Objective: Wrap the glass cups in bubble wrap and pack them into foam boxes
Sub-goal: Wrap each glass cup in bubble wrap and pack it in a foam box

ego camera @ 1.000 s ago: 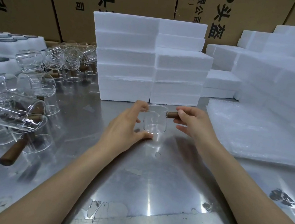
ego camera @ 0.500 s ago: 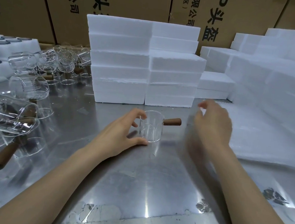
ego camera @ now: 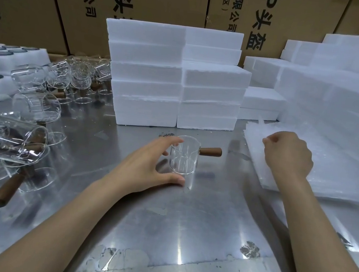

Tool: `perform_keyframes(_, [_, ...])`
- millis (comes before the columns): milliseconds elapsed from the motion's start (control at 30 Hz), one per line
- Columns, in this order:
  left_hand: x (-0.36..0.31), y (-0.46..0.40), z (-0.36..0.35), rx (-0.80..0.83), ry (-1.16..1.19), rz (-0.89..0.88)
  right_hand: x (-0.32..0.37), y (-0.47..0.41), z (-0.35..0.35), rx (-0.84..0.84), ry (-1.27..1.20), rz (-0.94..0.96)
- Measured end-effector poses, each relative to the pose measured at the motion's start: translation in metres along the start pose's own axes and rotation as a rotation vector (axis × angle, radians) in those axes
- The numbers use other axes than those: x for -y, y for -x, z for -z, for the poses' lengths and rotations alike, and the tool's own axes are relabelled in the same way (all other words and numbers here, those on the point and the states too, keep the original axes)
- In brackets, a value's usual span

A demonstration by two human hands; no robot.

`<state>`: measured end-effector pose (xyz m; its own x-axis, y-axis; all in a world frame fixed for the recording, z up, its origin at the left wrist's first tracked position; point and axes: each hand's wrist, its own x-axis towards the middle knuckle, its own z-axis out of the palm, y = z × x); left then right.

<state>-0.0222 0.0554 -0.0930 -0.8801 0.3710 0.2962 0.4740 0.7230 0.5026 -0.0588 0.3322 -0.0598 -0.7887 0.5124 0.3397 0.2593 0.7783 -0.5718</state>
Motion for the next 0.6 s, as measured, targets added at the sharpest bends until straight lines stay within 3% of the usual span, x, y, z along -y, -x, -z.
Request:
perform_keyframes(200, [-0.001,0.001,0.001,0.028,0.017,0.028,-0.002,0.0,0.002,-0.042,-0.008,0.026])
perform_keyframes(367, [-0.002,0.002,0.001,0.035,-0.023,0.027,0.001,0.0,0.006,-0.223,-0.06,0.089])
perform_keyframes(500, [-0.003,0.002,0.002,0.027,-0.048,0.042,0.001,-0.001,0.008,-0.261,-0.083,0.108])
perform_keyframes(600, [-0.007,0.001,0.004,-0.024,-0.078,0.04,0.007,0.002,0.014,-0.417,-0.202,0.217])
